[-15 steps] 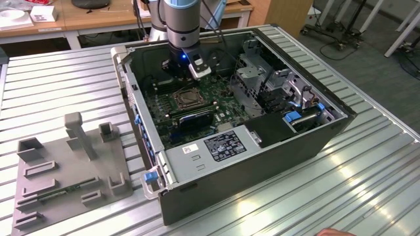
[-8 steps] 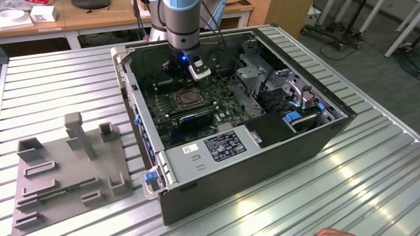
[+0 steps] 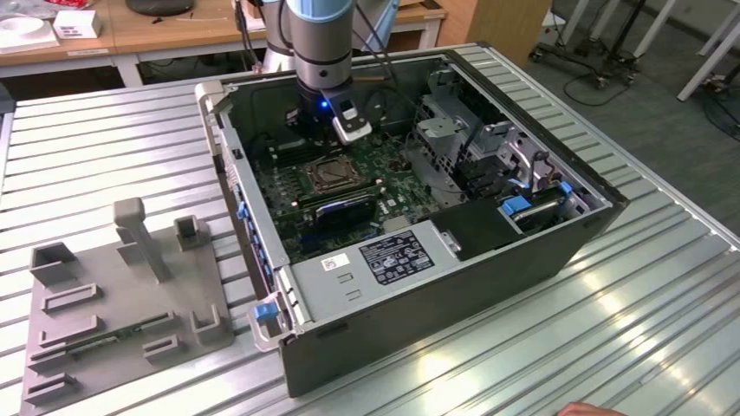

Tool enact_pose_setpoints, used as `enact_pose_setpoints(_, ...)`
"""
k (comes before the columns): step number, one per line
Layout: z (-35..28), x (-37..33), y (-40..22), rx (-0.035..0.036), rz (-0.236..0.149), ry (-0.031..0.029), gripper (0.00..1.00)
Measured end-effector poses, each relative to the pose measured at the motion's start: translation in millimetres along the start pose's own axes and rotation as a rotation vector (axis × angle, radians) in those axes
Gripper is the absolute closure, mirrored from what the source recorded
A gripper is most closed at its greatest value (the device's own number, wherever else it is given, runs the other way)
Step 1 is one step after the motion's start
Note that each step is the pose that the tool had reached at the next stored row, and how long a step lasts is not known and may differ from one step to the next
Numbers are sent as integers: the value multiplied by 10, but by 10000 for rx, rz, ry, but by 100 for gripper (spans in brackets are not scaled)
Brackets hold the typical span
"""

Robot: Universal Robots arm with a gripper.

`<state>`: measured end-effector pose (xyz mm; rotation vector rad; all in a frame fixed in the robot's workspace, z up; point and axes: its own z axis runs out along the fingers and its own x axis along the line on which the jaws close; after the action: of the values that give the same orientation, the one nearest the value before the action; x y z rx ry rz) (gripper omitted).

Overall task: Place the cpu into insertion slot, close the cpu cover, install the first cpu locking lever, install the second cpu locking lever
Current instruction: 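Install the first cpu locking lever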

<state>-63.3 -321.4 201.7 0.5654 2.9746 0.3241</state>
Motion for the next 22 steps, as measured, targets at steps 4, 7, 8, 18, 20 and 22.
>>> enact_pose_setpoints(4,18,-6,-1,1,0,-1,89)
enact_pose_setpoints(7,28,-14,0,2,-1,-1,89)
enact_pose_setpoints(8,31,-18,1,2,0,-1,89)
enact_pose_setpoints(18,54,-57,12,11,-2,-5,89)
enact_pose_setpoints(20,58,-61,13,18,-2,-7,89)
enact_pose_setpoints(22,61,-65,14,25,-3,-10,89)
